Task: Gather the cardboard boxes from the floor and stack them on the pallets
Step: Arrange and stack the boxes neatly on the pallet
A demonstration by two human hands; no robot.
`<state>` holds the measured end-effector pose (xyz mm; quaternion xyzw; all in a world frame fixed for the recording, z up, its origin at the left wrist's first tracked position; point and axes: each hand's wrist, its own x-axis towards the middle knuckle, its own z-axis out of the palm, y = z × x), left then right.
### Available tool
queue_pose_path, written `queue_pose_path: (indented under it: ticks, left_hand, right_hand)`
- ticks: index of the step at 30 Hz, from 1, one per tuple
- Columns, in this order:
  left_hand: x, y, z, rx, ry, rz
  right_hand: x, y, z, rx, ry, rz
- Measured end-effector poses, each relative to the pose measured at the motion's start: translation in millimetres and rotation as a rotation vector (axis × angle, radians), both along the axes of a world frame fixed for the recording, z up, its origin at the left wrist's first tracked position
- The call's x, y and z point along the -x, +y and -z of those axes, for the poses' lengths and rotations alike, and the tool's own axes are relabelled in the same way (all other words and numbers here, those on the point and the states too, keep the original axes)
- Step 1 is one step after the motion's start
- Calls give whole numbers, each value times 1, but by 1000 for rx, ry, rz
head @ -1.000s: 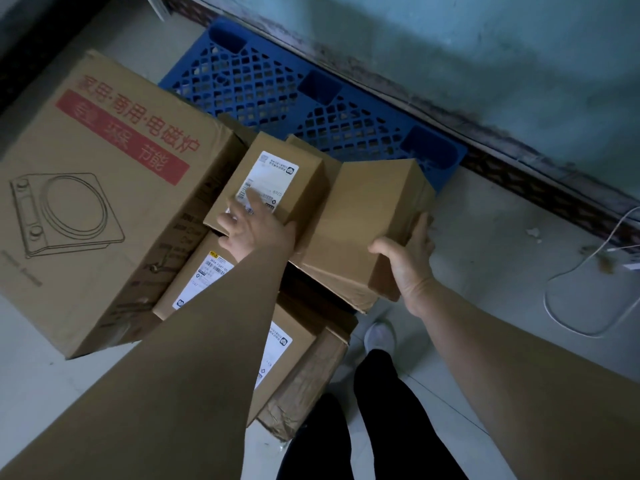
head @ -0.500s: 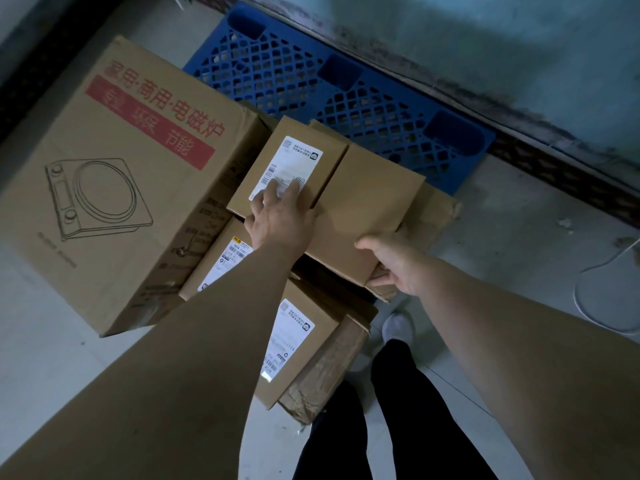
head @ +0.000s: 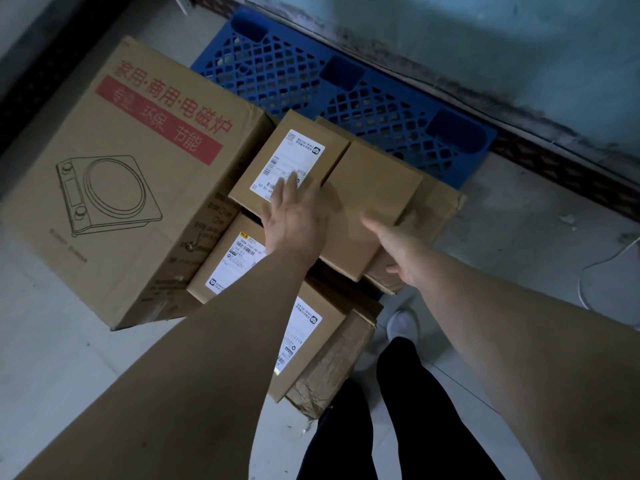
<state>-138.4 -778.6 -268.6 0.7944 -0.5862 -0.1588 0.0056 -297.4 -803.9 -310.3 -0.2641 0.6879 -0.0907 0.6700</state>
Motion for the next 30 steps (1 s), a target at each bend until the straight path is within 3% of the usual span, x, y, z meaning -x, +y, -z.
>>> queue_pose_path:
  ticks: [2, 5, 9, 15, 20, 25, 30]
  left_hand:
    - [8, -1, -2, -15, -12, 87]
    - [24, -4, -3, -64, 36, -7]
    - [49, -6, -7, -39, 50, 47]
    - [51, -10, -10, -80, -40, -186]
    - [45, -16, -9, -121, 11, -283]
    - [56, -19, -10, -121, 297, -314]
    - [65, -17, -30, -27, 893, -475]
  right_hand:
    - [4, -4, -6, -44, -80, 160]
    - [9, -3, -15, -75, -137, 287]
    - [18, 8, -12, 6, -45, 321]
    - [24, 19, -9, 20, -102, 231]
    - [23, 28, -13, 38, -143, 185]
    - [33, 30, -18, 109, -86, 277]
    - [44, 35, -15, 24, -134, 545]
